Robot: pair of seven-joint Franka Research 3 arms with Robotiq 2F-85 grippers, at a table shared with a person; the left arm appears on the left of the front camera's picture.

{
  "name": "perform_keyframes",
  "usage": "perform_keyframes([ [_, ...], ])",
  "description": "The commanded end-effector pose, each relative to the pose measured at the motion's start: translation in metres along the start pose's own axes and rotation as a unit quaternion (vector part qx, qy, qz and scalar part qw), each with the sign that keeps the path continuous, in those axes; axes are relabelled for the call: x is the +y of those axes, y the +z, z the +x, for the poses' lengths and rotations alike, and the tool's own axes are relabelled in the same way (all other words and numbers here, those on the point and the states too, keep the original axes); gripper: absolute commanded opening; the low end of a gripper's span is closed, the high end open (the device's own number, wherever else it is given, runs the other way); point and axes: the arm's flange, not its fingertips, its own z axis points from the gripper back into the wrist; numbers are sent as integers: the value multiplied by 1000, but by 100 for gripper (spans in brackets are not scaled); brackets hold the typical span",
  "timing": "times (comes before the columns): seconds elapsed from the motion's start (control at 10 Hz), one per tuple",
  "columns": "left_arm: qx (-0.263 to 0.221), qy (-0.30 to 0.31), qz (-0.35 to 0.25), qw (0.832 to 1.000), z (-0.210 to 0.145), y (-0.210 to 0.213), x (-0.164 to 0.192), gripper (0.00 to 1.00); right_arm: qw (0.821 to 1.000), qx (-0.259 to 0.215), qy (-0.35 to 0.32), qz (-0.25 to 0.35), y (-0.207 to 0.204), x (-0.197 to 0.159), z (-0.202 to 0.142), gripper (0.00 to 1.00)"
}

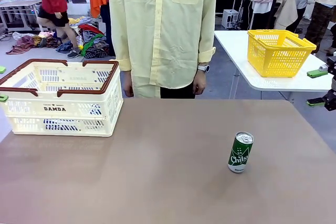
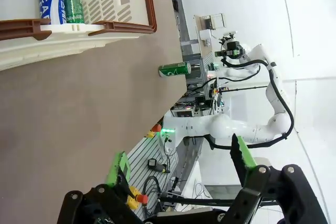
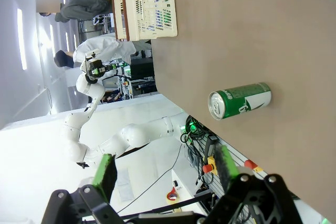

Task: Place the drinks into the Shopping basket.
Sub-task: Pick up one drink and place it into the Shopping basket.

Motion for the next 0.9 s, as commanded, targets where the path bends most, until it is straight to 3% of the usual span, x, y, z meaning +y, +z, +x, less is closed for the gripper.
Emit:
perform_keyframes([
  [0.0, 5, 6, 1, 1000, -3, 1, -2, 100, 1000, 5, 5, -4, 2, 2, -1, 100],
  [0.2, 5, 6, 1, 1000, -3, 1, -2, 100, 1000, 0, 0, 0, 0, 0, 0, 100],
  [0.4, 5, 6, 1, 1000, -3, 1, -2, 100, 983, 135, 23, -123, -42, 82, 27, 100],
  [0.5, 5, 6, 1, 1000, -3, 1, -2, 100, 959, 210, 30, -191, -85, 118, 50, 100],
  [0.6, 5, 6, 1, 1000, -3, 1, -2, 100, 933, 252, 30, -253, -122, 142, 64, 100],
  [0.8, 5, 6, 1, 1000, -3, 1, -2, 100, 869, 262, 20, -419, -174, 167, 73, 100],
])
